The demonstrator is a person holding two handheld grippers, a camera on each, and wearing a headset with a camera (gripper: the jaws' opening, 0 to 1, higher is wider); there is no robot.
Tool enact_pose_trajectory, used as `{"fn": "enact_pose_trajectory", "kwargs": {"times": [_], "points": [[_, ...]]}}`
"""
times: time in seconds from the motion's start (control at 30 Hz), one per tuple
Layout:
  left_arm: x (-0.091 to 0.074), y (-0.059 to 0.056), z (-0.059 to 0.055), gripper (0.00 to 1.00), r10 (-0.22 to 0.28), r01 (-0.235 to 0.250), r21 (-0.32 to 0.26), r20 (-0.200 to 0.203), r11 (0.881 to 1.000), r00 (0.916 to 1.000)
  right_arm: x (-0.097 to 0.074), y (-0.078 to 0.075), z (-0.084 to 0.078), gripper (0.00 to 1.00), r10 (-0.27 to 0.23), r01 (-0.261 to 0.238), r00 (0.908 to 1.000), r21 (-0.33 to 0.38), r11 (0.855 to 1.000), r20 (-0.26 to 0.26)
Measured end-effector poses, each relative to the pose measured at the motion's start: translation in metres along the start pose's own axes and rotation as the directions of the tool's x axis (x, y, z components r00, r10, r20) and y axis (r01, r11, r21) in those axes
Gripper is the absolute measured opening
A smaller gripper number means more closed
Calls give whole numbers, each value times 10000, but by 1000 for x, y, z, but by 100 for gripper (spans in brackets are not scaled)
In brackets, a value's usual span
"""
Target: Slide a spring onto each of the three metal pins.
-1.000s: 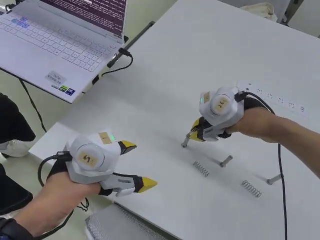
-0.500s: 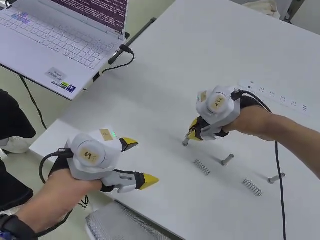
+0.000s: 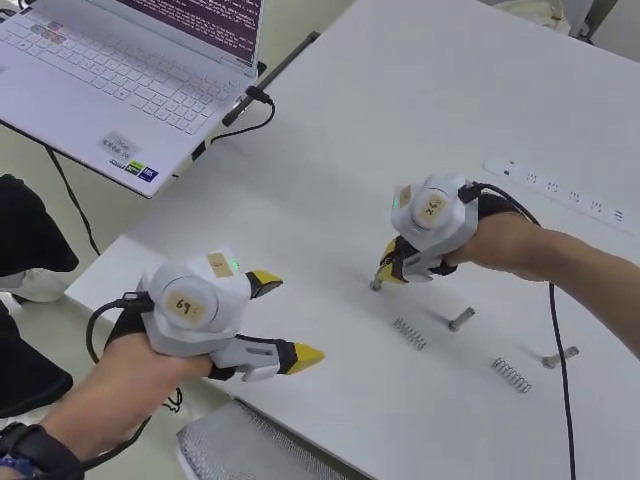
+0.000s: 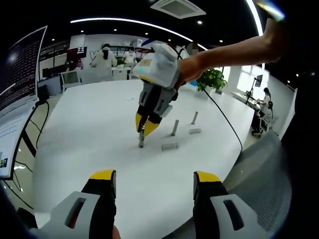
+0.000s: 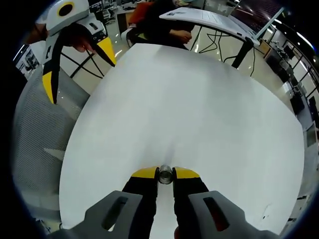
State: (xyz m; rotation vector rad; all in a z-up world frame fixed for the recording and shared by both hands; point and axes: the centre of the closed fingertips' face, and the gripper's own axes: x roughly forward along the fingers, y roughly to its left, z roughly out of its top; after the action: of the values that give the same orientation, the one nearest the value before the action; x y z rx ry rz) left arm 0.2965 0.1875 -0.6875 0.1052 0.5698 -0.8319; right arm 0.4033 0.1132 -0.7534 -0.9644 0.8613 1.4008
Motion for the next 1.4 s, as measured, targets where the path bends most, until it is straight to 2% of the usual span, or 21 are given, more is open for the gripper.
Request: {"fn": "enact_pose_trajectory", "kwargs": {"times": [0.73,1.0,1.17,1.4], "points": [[1,5,4,58,25,-24,81,-37,10000,10000,17,2,-7,10,317,-322,9991,-154,9994,-275],[2,4,3,58,17,-17,92,-52,10000,10000,16,4,-6,15,331,-336,9991,-184,9993,-273],[2,2,4,58,0,0,100,-45,10000,10000,10,4,-6,24,229,-233,9994,-158,9996,-254],[0,-1,8,58,-28,29,227,-8,9997,10000,2,1,-9,31,-64,62,9996,-53,10000,-282]]}}
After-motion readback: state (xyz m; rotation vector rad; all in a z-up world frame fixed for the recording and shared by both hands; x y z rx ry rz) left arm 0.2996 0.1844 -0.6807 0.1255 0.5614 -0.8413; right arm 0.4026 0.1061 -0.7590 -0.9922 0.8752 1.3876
